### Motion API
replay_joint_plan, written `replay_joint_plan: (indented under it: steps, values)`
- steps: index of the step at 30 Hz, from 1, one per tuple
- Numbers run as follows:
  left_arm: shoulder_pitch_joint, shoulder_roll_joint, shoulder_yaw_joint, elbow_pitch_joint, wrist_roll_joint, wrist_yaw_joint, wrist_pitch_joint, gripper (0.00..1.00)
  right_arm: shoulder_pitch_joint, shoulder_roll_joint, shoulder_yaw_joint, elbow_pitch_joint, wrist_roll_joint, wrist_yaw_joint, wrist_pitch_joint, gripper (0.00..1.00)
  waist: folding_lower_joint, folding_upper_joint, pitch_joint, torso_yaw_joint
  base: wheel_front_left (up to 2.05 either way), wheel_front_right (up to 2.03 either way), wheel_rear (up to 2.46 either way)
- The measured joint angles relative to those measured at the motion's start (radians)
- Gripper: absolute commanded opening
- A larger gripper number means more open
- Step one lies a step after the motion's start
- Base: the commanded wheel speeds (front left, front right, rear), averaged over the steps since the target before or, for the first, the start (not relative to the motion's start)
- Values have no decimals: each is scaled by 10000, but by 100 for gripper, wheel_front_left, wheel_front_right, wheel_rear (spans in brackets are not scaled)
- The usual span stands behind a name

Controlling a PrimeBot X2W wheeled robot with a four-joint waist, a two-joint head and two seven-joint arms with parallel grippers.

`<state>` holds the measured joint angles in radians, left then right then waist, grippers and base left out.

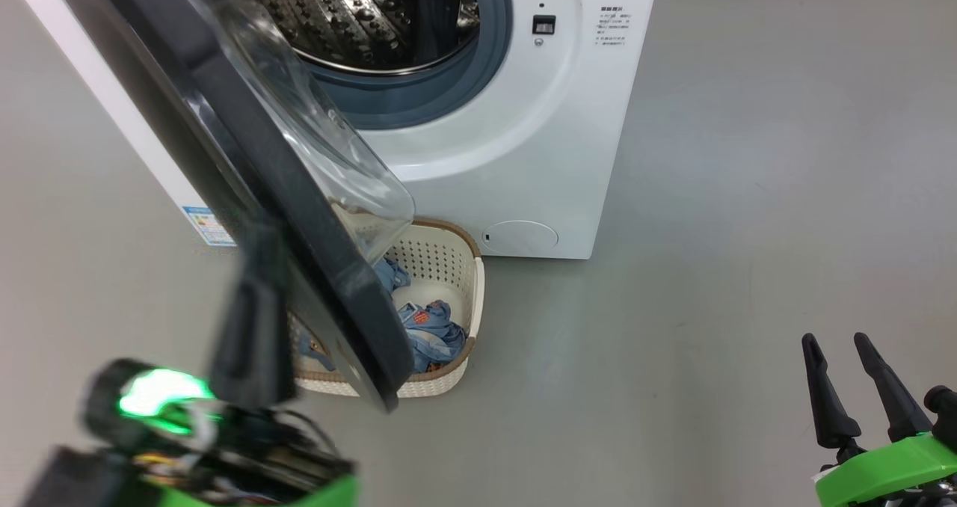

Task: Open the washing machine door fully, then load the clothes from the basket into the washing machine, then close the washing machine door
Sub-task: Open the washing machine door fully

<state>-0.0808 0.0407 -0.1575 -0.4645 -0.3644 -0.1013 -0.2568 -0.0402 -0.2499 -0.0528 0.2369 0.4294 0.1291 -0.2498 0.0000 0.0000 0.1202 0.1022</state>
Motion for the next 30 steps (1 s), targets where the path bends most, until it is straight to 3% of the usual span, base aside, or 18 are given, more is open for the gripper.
replay_joint_plan:
  steps: [5,12,18,30]
  values:
    - [-20,6,-2080,334,221,4,2,0,0,-4,38,-144,8,0,0,100,0,0,97,10,0,0,0]
    - [-174,61,-3369,2847,-215,35,6,0,-2,-4,113,-176,13,0,0,100,0,0,123,-64,0,0,0]
    - [-482,65,-3241,4144,-941,359,13,0,-2,8,157,-211,12,0,0,100,0,0,95,-142,0,0,0]
    - [-864,38,-2566,5476,-1421,345,13,0,-2,69,209,-234,10,0,0,100,0,0,12,-164,0,0,0]
